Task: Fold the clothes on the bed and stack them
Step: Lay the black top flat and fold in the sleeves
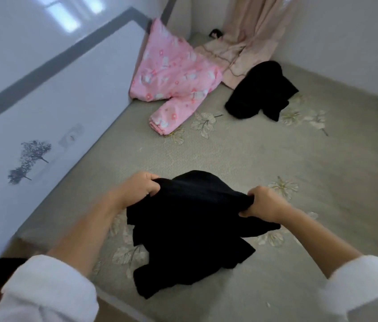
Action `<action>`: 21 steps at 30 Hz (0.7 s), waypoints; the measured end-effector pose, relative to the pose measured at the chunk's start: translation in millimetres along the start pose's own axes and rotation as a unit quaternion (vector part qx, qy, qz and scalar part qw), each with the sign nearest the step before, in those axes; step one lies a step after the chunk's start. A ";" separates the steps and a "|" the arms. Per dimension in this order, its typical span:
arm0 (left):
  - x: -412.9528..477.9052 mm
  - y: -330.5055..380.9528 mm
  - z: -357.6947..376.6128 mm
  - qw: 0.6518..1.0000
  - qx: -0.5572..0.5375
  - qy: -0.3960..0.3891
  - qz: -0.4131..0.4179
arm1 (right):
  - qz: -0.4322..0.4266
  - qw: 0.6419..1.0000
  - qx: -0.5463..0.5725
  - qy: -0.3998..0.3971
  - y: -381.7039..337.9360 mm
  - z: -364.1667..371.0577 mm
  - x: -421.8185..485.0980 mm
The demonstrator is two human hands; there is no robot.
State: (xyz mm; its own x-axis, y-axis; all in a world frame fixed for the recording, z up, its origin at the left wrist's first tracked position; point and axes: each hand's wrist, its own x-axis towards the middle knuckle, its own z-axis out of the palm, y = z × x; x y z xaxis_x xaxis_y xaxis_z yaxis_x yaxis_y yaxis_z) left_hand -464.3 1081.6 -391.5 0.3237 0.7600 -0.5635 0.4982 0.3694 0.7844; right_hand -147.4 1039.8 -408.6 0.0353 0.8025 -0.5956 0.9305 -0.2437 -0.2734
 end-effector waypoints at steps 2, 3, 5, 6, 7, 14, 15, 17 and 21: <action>-15.5 32.3 9.9 0.998 -0.002 0.015 0.056 | -0.004 0.999 0.042 0.031 16.1 -23.2 -35.2; -25.2 47.5 14.4 0.997 -0.002 0.015 0.076 | -0.004 0.995 0.092 0.040 25.0 -33.8 -54.2; -44.9 72.4 19.9 0.995 -0.011 -0.014 0.100 | -0.011 0.976 0.214 0.042 43.4 -52.5 -91.6; -54.9 83.5 21.7 0.993 -0.028 -0.051 0.100 | -0.021 0.963 0.264 0.043 51.6 -61.8 -109.1; -63.9 94.1 22.4 0.989 -0.047 -0.099 0.095 | -0.036 0.951 0.304 0.046 58.7 -71.1 -125.9; -91.0 171.3 14.7 0.966 0.161 -0.162 0.119 | -0.113 0.927 0.346 0.092 102.5 -136.8 -204.5; -88.0 179.9 18.3 0.962 0.212 -0.110 0.132 | -0.090 0.949 0.275 0.126 107.5 -140.7 -204.1; -77.5 192.9 29.3 0.940 0.306 -0.003 0.154 | -0.015 0.976 0.110 0.189 117.9 -143.6 -192.7; -43.6 207.3 60.2 0.868 0.434 0.174 0.165 | 0.119 0.965 -0.050 0.227 133.9 -141.0 -167.3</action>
State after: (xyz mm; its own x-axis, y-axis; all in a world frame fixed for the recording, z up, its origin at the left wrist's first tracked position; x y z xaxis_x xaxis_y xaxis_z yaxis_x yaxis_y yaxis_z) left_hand -326.7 1092.9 -219.9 0.3766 0.9192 -0.1152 0.8924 -0.3266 0.3114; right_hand 22.7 949.6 -239.1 0.3883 0.8915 -0.2336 0.9058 -0.4158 -0.0814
